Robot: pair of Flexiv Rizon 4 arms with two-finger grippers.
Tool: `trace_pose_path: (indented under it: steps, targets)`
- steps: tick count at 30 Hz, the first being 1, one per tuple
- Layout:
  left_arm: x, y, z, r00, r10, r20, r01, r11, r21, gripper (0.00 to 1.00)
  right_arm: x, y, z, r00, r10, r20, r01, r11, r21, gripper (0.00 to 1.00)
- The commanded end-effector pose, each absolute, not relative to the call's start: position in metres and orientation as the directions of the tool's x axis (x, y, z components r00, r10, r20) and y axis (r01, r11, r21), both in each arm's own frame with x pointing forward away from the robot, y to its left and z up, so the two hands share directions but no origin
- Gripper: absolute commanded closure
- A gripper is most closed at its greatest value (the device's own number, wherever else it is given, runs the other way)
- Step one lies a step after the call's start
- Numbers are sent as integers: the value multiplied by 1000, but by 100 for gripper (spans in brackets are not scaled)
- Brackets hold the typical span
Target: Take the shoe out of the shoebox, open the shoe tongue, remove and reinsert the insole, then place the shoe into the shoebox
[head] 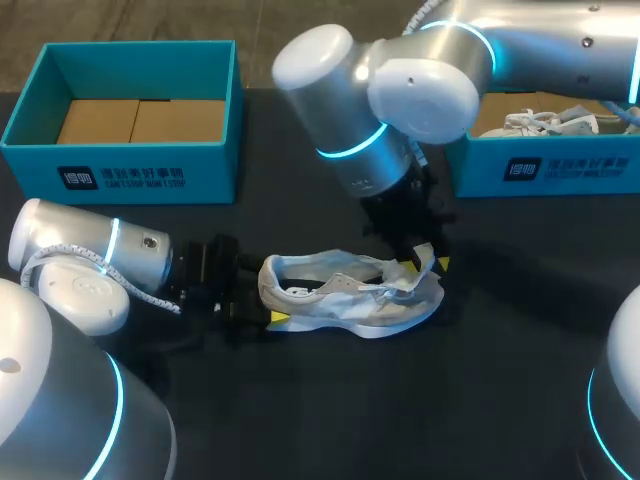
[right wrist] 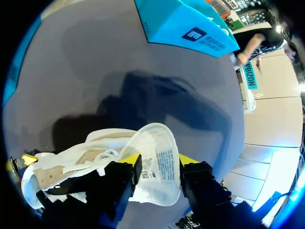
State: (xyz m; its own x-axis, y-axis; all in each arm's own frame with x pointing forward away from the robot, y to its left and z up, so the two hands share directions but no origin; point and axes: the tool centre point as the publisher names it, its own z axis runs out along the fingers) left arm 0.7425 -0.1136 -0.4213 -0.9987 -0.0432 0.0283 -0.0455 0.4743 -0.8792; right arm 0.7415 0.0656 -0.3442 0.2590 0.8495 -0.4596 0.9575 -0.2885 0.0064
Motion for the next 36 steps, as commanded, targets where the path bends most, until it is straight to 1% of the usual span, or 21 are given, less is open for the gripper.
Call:
trace_pose_path:
  steps: [1,2,3,5,7,9,11,13,15,17,25,31,36]
  targets:
    - [743,-111,-423,-999,-42,29,-46,477,-878,100,736,59,-358,319,859,-401,941,-338,25,47]
    - [743,-111,-423,-999,-42,29,-46,477,-878,100,736,59,-362,320,861,-396,941,-339,23,43]
    - [743,-111,-423,-999,-42,29,-46,477,-878,100,736,59,-363,320,862,-392,940,-339,21,43]
    - [743,-111,-423,-999,-42,29,-46,477,-878,100,735,60,-366,320,864,-389,940,-340,19,38]
    - [743,-111,-423,-999,-42,29,-46,477,-878,100,735,62,-370,319,869,-380,941,-340,12,31]
    - [743,-111,-423,-999,-42,29,-46,477,-878,100,734,64,-374,315,872,-374,941,-339,2,21]
    - [743,-111,-423,-999,-42,29,-46,477,-878,100,733,66,-377,316,876,-366,940,-341,-5,15]
    - [743,-111,-423,-999,-42,29,-46,477,-878,100,732,68,-377,314,878,-360,940,-340,-10,5]
    - [743,-111,-423,-999,-42,29,-46,477,-878,100,732,71,-373,312,880,-358,941,-337,-9,4]
    - [743,-111,-423,-999,-42,29,-46,477,-878,100,732,73,-364,307,878,-367,944,-331,-1,0]
    - [743,-111,-423,-999,-42,29,-46,477,-878,100,737,84,-337,265,897,-354,962,-271,35,0]
    - [743,-111,-423,-999,-42,29,-46,477,-878,100,743,97,-316,200,921,-334,980,-190,62,0]
    - [743,-111,-423,-999,-42,29,-46,477,-878,100,753,110,-298,98,945,-311,992,-67,111,0]
